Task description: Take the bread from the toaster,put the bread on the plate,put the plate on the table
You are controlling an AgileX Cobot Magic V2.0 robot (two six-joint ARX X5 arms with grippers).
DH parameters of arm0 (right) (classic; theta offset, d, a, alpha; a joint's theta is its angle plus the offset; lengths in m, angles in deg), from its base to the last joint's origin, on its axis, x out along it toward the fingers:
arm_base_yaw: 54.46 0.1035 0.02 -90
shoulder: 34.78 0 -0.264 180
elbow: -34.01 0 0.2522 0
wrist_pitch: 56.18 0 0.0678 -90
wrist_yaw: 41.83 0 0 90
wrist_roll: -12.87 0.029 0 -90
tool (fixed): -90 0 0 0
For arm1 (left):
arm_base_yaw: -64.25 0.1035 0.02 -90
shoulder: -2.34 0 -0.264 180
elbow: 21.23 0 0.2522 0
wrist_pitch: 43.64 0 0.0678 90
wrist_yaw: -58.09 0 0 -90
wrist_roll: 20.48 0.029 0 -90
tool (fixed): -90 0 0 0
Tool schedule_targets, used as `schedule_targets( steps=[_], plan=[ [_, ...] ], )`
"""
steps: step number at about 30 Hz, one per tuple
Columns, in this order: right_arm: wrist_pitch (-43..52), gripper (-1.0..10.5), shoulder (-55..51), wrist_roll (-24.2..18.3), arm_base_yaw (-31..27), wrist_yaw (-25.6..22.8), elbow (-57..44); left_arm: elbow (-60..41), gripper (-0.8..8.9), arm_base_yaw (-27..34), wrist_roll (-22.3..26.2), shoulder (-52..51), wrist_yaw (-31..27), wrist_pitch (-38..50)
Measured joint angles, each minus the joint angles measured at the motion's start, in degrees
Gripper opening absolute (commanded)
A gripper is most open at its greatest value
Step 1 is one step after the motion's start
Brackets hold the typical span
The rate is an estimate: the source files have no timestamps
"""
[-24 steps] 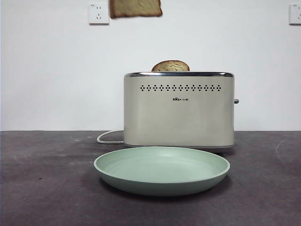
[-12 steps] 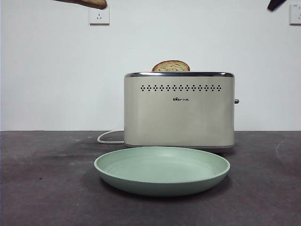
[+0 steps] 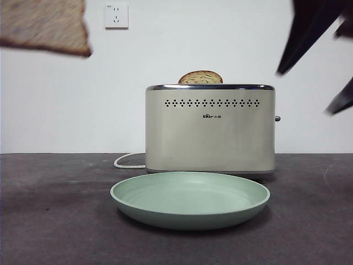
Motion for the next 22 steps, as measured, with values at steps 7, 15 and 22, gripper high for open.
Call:
schedule_targets(
  steps=[7,15,22],
  plan=[
    [5.84,5.0,13.90,0.31,3.48,-0.20,0.00,-0.90,-0.07,0.00,-1.77,-4.83,-0.39,-5.53],
    [10.93,3.3,23.02,0.66,5.79,-0.22,0.00,-0.90,-0.07,0.02,-2.12,-4.55,-0.39,-5.81],
    [13.62,0.4,23.98,0.66,7.06,-0.22,0.00,-0.90,-0.08,0.02,-2.12,-4.55,-0.04,-5.81]
  ],
)
